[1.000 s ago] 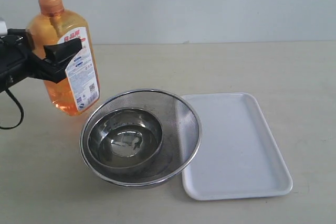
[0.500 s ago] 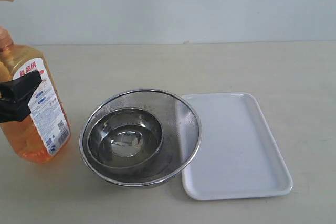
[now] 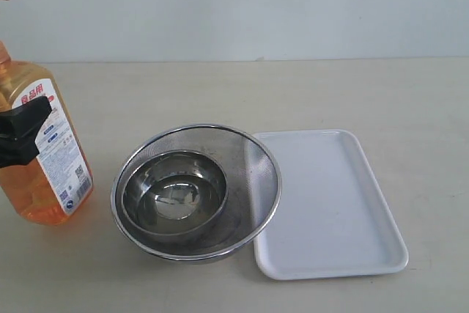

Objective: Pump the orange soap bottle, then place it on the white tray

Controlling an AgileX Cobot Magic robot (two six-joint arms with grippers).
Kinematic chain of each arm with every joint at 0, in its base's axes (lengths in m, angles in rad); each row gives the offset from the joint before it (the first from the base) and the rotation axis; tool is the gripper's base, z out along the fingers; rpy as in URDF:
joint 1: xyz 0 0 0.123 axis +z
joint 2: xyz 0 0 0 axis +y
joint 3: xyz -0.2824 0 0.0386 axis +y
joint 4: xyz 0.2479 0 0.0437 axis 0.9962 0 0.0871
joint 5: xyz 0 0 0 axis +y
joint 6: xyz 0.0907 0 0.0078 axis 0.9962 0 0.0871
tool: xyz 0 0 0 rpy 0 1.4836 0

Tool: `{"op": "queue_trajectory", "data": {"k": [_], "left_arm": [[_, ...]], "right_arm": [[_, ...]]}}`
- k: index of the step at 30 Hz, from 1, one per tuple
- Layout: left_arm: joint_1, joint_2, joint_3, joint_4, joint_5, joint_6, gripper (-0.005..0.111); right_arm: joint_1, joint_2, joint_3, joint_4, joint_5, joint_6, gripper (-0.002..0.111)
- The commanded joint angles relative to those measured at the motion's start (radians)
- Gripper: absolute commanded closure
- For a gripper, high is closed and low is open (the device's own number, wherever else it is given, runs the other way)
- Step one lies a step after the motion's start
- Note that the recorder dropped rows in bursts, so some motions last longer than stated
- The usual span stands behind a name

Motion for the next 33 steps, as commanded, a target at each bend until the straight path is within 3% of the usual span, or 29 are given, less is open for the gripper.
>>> {"op": "queue_trajectory", "data": {"k": [1,8,20,30,32,33], "left_arm": [[-0.002,-0.015,-0.007,-0.016,-0.088,0.004,0.102],[-0.006,-0.015,-0.027,-0.006,-0.088,-0.003,0.102],[-0.117,0.109,-0.077,-0.085,-0.088,0.054,0.102],[-0.119,0.109,-0.079,-0.061,-0.088,0.051,0.102],[-0.119,0.109,-0.079,-0.059,-0.088,0.051,0.096],[-0.119,0.109,-0.079,-0.059,-0.088,0.051,0.086]], "right_arm": [[-0.001,-0.005,-0.001,-0.003,-0.007,-0.004,0.106],[-0.001,-0.005,-0.001,-0.003,-0.007,-0.004,0.106],[-0.001,-0.005,-0.001,-0.003,-0.007,-0.004,0.106],[-0.001,-0.005,-0.001,-0.001,-0.007,-0.006,0.106],[-0.001,-0.005,-0.001,-0.001,-0.007,-0.004,0.106],[-0.001,-0.005,-0.001,-0.001,-0.007,-0.004,0.106]]}}
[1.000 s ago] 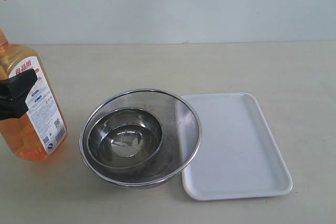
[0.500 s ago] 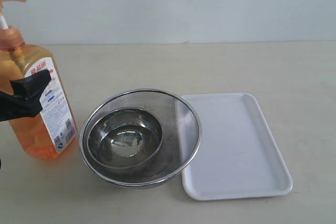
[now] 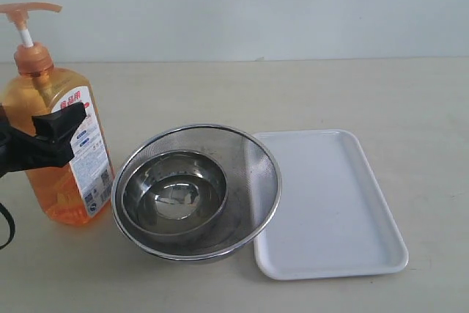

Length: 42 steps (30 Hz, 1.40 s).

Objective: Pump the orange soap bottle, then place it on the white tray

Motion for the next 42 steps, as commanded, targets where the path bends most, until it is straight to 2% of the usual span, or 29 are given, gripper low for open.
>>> {"op": "queue_trajectory", "data": {"k": [1,2,4,7,16,22,42], "left_arm": [[-0.003,-0.008,-0.013,-0.002,-0.092,0.0,0.077],[-0.003,-0.008,-0.013,0.016,-0.092,0.0,0.064],[-0.003,-0.008,-0.013,0.041,-0.092,0.0,0.051],[-0.003,-0.008,-0.013,0.045,-0.092,0.0,0.043],[-0.003,-0.008,-0.013,0.047,-0.013,0.0,0.042],[-0.003,-0.008,-0.013,0.043,-0.011,-0.053,0.028],[-0.001,-0.013,0.031,0.045,0.053,-0.053,0.028]], "right_arm": [[-0.001,-0.005,-0.001,-0.001,-0.007,-0.004,0.106],[-0.001,-0.005,-0.001,-0.001,-0.007,-0.004,0.106],[-0.001,-0.005,-0.001,-0.001,-0.007,-0.004,0.106],[-0.001,-0.005,-0.001,-0.001,-0.007,-0.004,0.106],[-0.001,-0.005,-0.001,-0.001,-0.003,-0.004,0.106],[-0.001,-0.005,-0.001,-0.001,-0.003,-0.004,0.106],[-0.001,-0.005,-0.001,-0.001,-0.003,-0.004,0.106]]}}
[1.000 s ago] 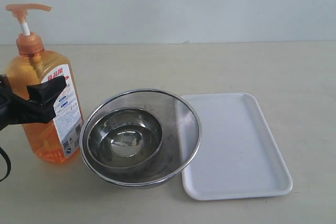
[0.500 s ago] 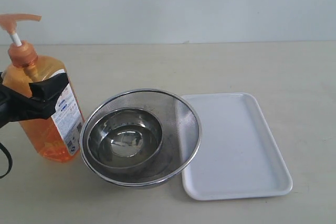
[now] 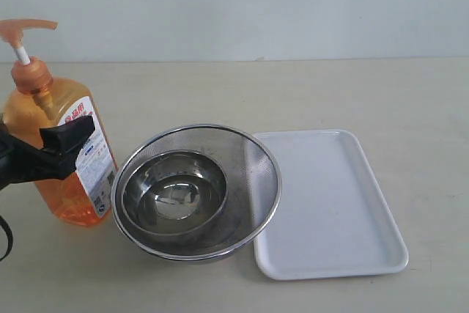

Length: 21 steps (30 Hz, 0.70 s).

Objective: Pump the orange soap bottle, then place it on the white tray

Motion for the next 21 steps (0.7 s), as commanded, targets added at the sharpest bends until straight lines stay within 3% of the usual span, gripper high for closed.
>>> {"op": "queue_trajectory", "data": {"k": [1,11,16,21], "left_arm": [[-0.001,-0.005,0.009,-0.011,0.022,-0.012,0.028],[-0.001,0.025,0.009,-0.066,0.023,-0.011,0.028],[-0.001,0.068,0.009,0.034,-0.089,0.037,0.028],[-0.001,0.123,0.009,-0.008,-0.123,0.05,0.028]], "right_arm": [[-0.001,-0.005,-0.001,-0.001,-0.003,-0.004,0.106],[-0.001,-0.005,-0.001,-0.001,-0.003,-0.004,0.106],[-0.001,-0.005,-0.001,-0.001,-0.003,-0.004,0.106],[-0.001,-0.005,-0.001,-0.001,-0.003,-0.004,0.106]]}}
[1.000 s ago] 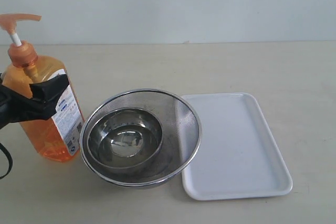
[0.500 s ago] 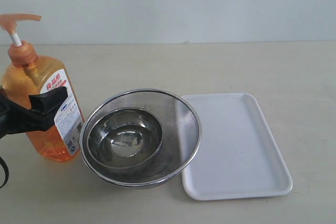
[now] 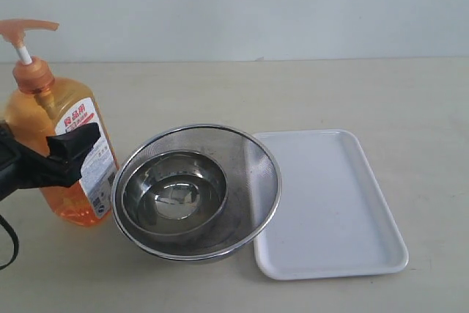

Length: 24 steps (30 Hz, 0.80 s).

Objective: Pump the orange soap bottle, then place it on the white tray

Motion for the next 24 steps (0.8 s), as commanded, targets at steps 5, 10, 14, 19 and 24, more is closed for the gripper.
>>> {"op": "queue_trajectory", "data": {"k": [5,10,14,19,24], "left_arm": [[-0.001,0.072,-0.006,-0.024,-0.032,0.014,0.028],[-0.001,0.076,-0.02,-0.057,-0.032,0.014,0.028],[-0.001,0.076,-0.037,-0.055,-0.032,0.014,0.028],[-0.001,0.076,-0.058,-0.052,-0.032,0.014,0.028],[-0.001,0.076,-0.064,-0.045,-0.032,0.014,0.028]], "right_arm": [[-0.001,-0.005,-0.001,-0.003,-0.005,-0.004,0.106],[-0.001,-0.005,-0.001,-0.003,-0.005,-0.004,0.106],[-0.001,-0.005,-0.001,-0.003,-0.005,-0.004,0.106],[-0.001,-0.005,-0.001,-0.003,-0.005,-0.004,0.106],[-0.001,-0.005,-0.001,-0.003,-0.005,-0.004,0.106]]}}
